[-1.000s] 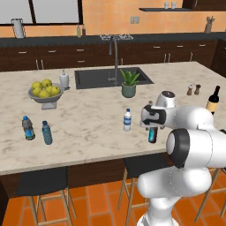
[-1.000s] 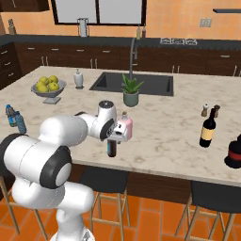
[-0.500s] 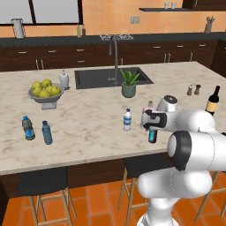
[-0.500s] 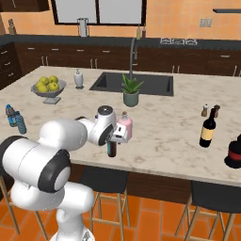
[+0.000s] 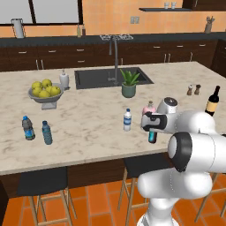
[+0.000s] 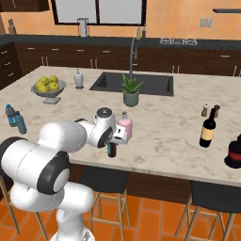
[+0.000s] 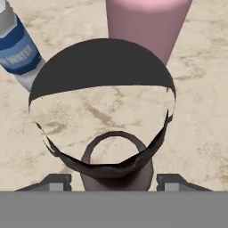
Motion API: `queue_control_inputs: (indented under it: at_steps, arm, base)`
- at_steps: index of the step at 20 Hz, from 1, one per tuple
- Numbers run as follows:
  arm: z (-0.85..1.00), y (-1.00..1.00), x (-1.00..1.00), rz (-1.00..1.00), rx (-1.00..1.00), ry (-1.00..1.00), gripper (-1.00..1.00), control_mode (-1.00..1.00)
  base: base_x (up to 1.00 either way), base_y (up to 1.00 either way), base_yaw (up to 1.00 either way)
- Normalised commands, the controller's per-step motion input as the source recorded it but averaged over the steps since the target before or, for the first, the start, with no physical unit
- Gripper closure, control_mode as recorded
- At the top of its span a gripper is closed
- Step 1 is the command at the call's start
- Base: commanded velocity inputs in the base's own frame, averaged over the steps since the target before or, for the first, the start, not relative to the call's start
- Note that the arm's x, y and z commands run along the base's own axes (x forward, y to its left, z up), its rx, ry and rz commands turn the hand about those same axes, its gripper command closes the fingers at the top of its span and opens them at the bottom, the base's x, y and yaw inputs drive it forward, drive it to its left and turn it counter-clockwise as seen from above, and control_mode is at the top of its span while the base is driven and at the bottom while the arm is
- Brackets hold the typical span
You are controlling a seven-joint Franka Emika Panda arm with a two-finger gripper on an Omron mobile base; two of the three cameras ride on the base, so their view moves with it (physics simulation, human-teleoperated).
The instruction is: Move the plastic bottles in the middle to the plastics group, and the glass bottles in the middle to the glass group.
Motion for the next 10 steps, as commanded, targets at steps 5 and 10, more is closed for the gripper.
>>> queue_control_inputs:
  at_steps: [5, 10]
  arm:
    - [0.0, 0.0, 0.0, 0.0, 0.0, 0.0, 1.0, -1.0]
    - [0.31, -0.21, -0.31, -0.02, 0.0, -0.02, 1.0, -1.0]
  base:
    - [0.0, 0.0, 0.0]
    - [0.0, 0.0, 0.0]
